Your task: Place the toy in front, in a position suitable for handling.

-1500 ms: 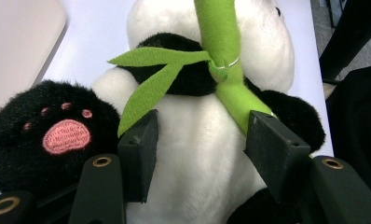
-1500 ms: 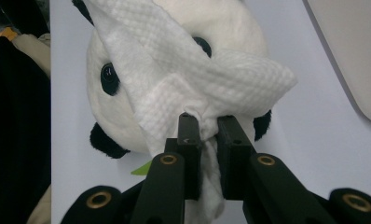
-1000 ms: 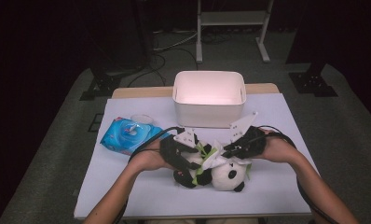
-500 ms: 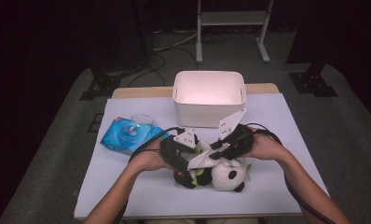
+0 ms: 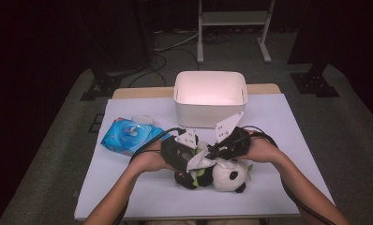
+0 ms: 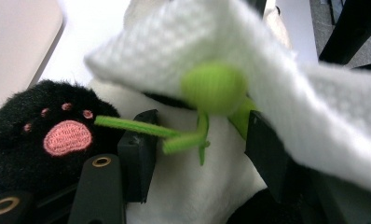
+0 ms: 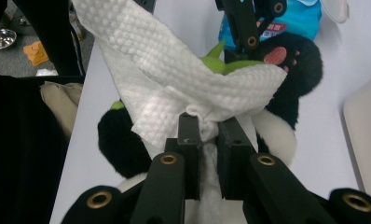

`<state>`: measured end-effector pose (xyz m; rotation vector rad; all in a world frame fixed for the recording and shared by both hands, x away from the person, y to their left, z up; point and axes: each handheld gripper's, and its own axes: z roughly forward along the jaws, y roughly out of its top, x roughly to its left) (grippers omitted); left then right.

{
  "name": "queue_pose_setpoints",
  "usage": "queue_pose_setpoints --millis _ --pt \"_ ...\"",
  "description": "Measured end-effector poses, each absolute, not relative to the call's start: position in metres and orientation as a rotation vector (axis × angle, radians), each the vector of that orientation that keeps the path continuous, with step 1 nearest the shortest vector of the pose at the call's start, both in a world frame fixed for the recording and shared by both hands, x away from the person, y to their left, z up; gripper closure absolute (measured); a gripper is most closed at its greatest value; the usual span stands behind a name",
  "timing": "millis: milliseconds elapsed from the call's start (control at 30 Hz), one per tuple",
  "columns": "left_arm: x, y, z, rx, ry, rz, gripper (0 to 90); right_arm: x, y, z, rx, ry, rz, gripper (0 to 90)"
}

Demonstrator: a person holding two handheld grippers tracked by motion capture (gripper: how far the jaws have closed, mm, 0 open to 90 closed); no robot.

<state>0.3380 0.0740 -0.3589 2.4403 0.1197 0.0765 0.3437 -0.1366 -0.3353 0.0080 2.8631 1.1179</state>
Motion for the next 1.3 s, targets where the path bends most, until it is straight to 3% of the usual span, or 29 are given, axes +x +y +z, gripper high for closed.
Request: queue_pose_setpoints --millis 833,1300 --pt "0.340 0.071 -0.357 2.449 0.124 0.076 43.7 0.346 -0.225 -0.346 0.313 2.843 0.976 80.7" --pt "0.340 0.072 -0.357 2.444 0.123 0.076 43.3 0.352 -0.175 -0.336 0.157 2.822 0.915 80.1"
